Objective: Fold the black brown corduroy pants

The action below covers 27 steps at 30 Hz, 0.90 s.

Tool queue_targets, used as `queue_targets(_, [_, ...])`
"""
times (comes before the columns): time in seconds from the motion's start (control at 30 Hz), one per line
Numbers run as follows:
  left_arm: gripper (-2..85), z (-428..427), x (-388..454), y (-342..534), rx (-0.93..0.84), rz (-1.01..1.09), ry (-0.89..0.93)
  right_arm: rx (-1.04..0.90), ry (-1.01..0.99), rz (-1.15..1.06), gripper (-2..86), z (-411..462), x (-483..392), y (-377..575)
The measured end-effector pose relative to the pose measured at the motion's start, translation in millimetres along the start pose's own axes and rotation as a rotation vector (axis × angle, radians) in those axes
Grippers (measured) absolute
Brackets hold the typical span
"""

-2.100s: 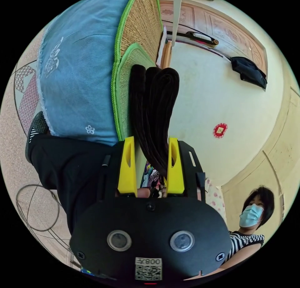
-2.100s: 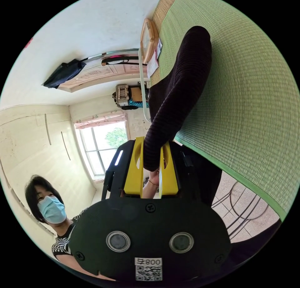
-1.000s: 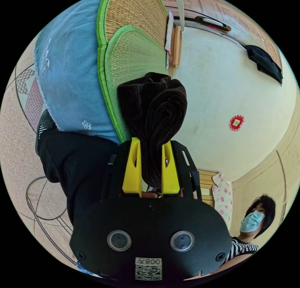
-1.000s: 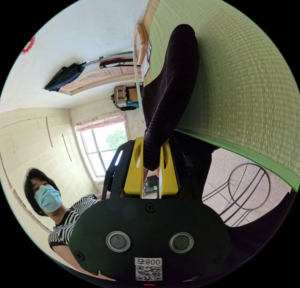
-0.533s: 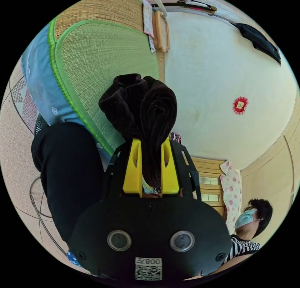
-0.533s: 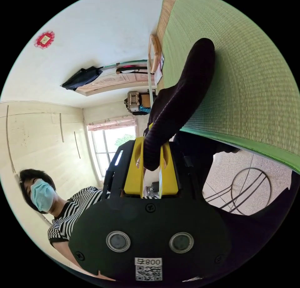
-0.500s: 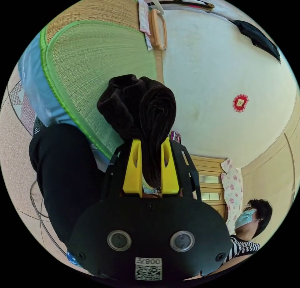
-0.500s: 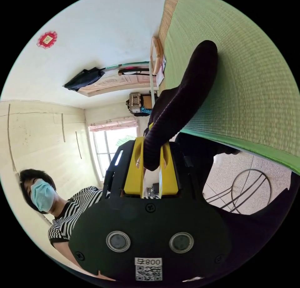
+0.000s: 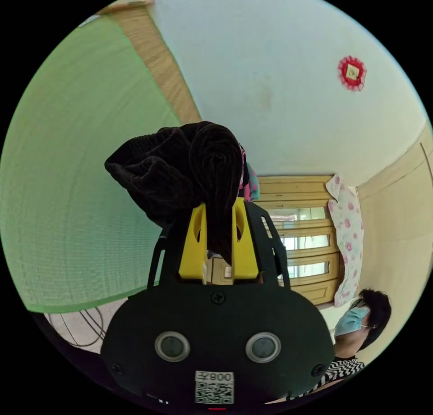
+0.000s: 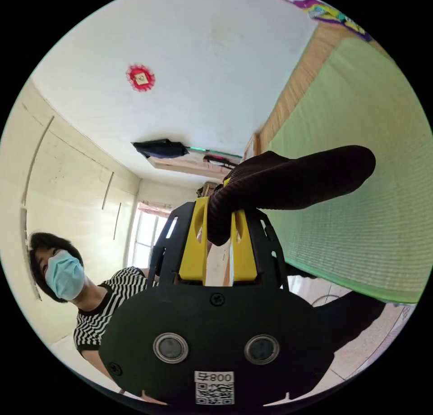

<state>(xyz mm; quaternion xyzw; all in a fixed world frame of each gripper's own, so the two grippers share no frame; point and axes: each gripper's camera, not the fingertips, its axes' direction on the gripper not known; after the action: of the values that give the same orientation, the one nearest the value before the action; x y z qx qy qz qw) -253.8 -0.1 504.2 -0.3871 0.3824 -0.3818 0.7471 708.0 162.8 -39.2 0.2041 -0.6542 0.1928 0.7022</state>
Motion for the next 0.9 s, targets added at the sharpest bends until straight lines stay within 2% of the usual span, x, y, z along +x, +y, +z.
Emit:
queue_targets(0.27, [9.2,310.6,200.4,-77.1,-0.347,0.295,0.203,0.392,0.187,-0.252,7.0,-239.3,-140.1,-1.9])
queue_targets(0.4, [9.3,437.1,245.4,-81.0,-0.506,0.347,0.221,0.540,0.270,-0.250,7.0,-315.1,-155.4,20.0])
queue_targets(0.47, [9.3,509.5,249.8,-78.3,-0.610,0.347,0.152,0.615,0.311,-0.181,7.0,-347.0,-136.1,38.8])
queue_targets(0.6, [9.1,590.3,232.1,-72.3,-0.778,0.292,-0.108,0.673,0.333,0.056,7.2,-363.5,-69.6,66.7])
queue_targets(0.67, [9.0,608.6,235.8,-72.3,-0.769,0.282,-0.047,0.646,0.271,0.169,7.5,-356.7,-31.3,78.5])
queue_targets(0.77, [9.4,624.0,256.0,-78.2,-0.788,0.297,-0.012,0.681,0.190,0.147,8.1,-351.3,-26.2,84.6])
queue_targets(0.9, [9.7,643.6,296.8,-78.2,-0.799,0.366,-0.049,0.724,0.218,0.141,8.8,-349.8,-45.1,87.1])
